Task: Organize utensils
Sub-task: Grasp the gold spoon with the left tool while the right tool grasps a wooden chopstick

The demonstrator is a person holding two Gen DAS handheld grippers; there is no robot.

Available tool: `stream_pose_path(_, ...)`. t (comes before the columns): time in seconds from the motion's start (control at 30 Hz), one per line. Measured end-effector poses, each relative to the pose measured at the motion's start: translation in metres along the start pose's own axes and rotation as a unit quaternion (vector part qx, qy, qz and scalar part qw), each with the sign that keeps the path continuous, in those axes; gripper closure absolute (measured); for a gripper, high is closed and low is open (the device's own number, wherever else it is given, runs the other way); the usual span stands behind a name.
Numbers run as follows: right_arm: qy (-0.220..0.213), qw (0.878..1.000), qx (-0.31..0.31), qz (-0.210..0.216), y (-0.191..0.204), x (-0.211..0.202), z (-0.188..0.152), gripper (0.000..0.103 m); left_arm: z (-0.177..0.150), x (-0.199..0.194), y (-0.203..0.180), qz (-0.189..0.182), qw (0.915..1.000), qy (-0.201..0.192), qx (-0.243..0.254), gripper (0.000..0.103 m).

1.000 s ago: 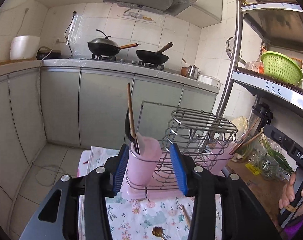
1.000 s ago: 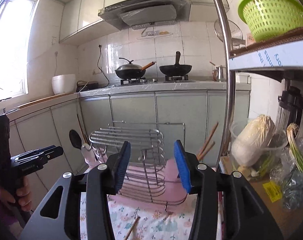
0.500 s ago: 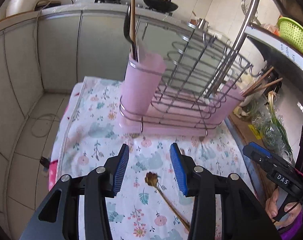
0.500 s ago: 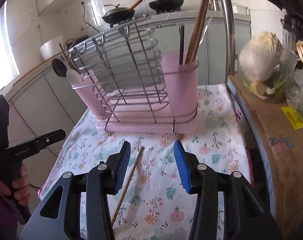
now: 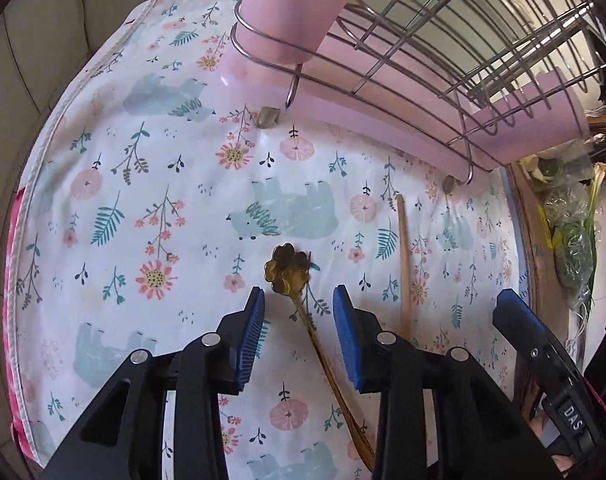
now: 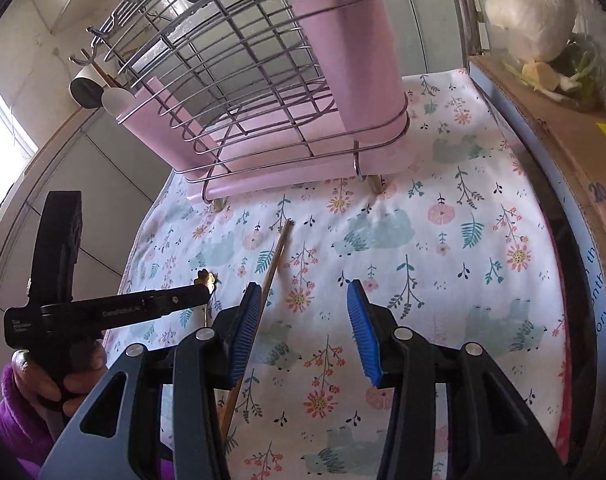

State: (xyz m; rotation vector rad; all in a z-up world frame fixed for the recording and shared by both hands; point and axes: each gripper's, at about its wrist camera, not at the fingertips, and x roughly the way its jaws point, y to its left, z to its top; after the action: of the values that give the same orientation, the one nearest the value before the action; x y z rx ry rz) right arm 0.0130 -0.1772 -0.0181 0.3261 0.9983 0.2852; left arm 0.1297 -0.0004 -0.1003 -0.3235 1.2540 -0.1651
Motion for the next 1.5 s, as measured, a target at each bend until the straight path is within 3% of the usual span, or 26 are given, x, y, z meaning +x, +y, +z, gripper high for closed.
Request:
stream_pose_path(0.27,0.016,1.0,-0.003,0.007,-0.001,0.01,-0.001,0.058,-0.006,0.011,-0.022,0.073,0.9962,-0.032,0.035,0.07)
stream_pose_path(0.37,0.019,1.0,-0.004,0.008,-0.001,0.013,-0.002,0.058,-0.007,0.012,-0.027,0.099,0.9928,-0.045,0.051,0.091)
stream_pose_path(0.4,0.02,1.0,-0.004,0.008,-0.001,0.014,-0.002,0.058,-0.008,0.012,-0.026,0.099,0.9926,-0.048,0.052,0.092)
stream_pose_path(0.63,0.035,0.999,0.017,0.024,-0.006,0.018,0.0,0.058,-0.003,-0.007,-0.002,0.023,0.9981,-0.051,0.025,0.101)
stream_pose_path(0.83,0.061,0.996,0.038,0.045,-0.003,0.031,0.015,0.069,-0.003,-0.026,0.011,0.009,0.9974,-0.065,0.028,0.102)
stream_pose_path(1.0,0.101,0.993,0.035,0.044,0.01,0.056,0.032,0.072,0.0,-0.041,0.017,-0.002,0.9962,-0.082,0.03,0.102)
stream_pose_path(1.3,0.154,0.987,0.03,-0.017,0.028,0.101,0.049,0.072,0.006,-0.068,0.023,-0.021,0.9926,-0.114,0.038,0.102)
stream_pose_path(1.43,0.156,0.987,0.025,-0.037,0.035,0.108,0.051,0.072,0.007,-0.068,0.019,-0.023,0.9921,-0.118,0.036,0.102)
stream_pose_path(1.5,0.154,0.986,0.014,-0.054,0.039,0.111,0.051,0.077,0.007,-0.066,0.017,-0.023,0.992,-0.119,0.033,0.102)
